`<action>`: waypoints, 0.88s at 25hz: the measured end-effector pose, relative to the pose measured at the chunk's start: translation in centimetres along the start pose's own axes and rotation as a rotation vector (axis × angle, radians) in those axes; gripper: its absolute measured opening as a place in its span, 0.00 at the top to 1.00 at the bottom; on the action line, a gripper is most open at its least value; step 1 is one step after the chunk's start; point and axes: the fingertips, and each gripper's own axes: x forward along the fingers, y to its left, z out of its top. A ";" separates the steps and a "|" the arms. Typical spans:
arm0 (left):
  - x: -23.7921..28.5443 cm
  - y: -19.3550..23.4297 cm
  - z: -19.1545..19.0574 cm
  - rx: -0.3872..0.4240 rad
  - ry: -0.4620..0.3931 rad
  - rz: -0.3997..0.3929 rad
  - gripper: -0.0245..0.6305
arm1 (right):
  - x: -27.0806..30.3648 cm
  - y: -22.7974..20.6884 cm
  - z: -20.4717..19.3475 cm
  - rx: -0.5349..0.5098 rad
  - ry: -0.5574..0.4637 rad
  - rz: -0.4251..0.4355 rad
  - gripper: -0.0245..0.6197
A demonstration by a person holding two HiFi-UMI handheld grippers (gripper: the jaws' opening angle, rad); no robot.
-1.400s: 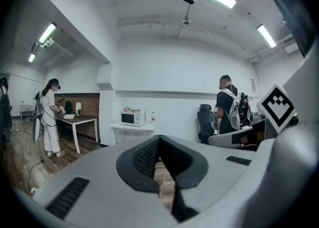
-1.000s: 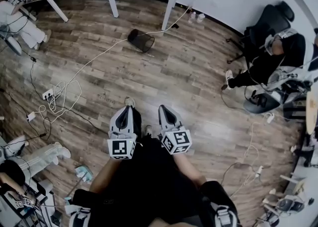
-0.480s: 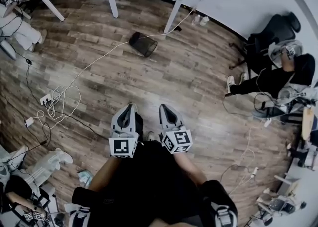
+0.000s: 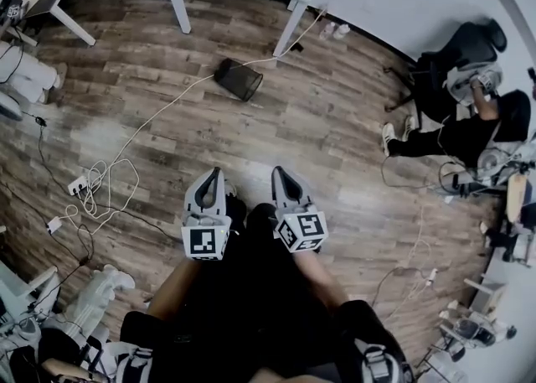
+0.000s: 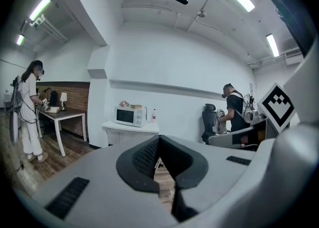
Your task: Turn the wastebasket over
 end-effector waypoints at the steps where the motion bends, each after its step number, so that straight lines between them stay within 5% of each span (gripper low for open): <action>1: 0.5 0.3 0.2 -0.005 -0.002 -0.002 0.91 | 0.4 -0.1 0.2 0.004 0.000 -0.006 0.91; 11: 5.7 1.4 -0.3 0.005 0.035 -0.003 0.91 | 5.6 -2.3 1.9 0.027 -0.012 0.008 0.91; 22: 15.9 2.5 3.4 0.029 0.009 0.029 0.91 | 14.8 -7.3 6.9 0.028 -0.027 0.089 0.91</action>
